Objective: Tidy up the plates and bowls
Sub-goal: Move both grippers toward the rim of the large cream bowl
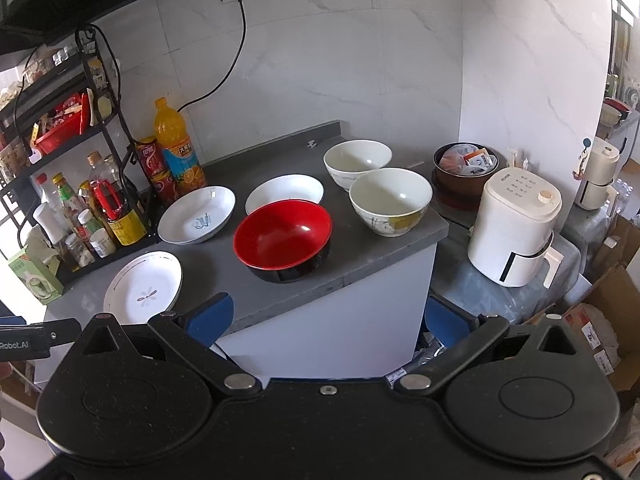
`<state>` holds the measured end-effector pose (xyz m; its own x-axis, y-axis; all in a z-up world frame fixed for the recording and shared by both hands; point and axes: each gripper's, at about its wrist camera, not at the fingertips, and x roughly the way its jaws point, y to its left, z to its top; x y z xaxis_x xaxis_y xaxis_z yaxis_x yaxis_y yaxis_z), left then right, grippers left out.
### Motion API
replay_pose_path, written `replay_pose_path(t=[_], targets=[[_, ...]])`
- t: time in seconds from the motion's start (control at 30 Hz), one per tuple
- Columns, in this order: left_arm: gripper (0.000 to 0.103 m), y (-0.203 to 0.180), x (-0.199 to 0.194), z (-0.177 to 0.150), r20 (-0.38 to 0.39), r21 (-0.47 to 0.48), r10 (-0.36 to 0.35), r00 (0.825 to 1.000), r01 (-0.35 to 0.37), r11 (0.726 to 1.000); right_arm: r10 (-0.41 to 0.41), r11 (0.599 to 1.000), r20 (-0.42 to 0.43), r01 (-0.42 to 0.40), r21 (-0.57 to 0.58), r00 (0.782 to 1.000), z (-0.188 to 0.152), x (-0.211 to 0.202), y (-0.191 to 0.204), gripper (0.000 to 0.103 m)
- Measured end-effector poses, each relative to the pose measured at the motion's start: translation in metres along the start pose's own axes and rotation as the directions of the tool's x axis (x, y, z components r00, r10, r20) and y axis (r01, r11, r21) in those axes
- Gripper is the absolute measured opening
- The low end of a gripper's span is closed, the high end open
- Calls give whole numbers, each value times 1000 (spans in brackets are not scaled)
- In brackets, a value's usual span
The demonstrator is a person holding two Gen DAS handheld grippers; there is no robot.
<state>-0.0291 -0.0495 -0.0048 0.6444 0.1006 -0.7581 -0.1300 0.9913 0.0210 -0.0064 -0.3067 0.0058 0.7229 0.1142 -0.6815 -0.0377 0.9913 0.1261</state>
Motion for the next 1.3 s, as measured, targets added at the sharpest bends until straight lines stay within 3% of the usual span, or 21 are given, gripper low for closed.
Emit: replay_pose_path(t=[0.4,0.57,0.97,1.3], targets=[[102,-37,7,-3,-25,6,-6,1000,7,1000,32,997,-6,-32,70,999,2,12,-31,103],[102,-51,20,9,-19,17,-34,999,34,999,9,995,-9,-8,99,1000,7,30,-40,103],[102,-95,104,67,-78,71,-75,994,81,994,-58,982,-17,60,181,998,40,95,-66,103],[102,-139,165,119,-71,125,-140,988,148,981,-101,964,-33,106,244,994,63,137,-85,103]])
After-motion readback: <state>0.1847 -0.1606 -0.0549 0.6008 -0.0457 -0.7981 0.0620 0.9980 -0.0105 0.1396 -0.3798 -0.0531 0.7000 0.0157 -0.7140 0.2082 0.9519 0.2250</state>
